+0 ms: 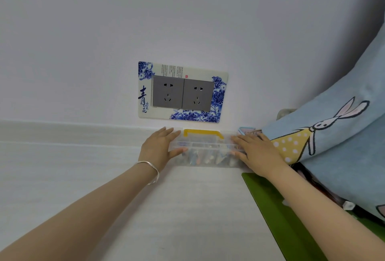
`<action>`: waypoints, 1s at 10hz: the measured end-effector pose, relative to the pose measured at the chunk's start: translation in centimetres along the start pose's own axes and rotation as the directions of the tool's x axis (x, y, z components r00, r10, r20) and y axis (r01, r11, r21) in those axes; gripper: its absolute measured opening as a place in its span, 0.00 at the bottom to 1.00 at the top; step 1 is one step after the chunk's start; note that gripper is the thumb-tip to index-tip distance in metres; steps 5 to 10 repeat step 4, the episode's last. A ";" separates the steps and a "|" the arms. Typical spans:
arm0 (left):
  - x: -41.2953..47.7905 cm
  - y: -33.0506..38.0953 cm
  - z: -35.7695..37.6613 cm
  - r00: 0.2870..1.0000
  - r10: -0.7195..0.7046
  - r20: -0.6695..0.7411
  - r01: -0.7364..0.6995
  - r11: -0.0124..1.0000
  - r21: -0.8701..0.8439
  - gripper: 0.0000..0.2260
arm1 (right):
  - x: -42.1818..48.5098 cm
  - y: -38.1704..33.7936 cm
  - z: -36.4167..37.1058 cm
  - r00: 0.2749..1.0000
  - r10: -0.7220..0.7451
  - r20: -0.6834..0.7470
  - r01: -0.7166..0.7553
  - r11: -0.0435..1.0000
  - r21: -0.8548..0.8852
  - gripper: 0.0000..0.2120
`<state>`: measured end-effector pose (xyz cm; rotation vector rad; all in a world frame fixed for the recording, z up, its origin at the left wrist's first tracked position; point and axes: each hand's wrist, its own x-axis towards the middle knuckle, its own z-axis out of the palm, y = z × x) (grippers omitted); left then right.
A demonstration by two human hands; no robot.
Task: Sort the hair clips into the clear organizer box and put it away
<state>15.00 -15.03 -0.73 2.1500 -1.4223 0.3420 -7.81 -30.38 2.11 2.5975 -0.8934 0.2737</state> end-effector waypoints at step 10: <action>-2.0 -0.2 -1.8 0.998 0.005 0.058 -0.007 0.999 0.038 0.30 | -1.6 -1.3 -0.9 0.997 0.067 -0.030 -0.064 0.994 0.094 0.42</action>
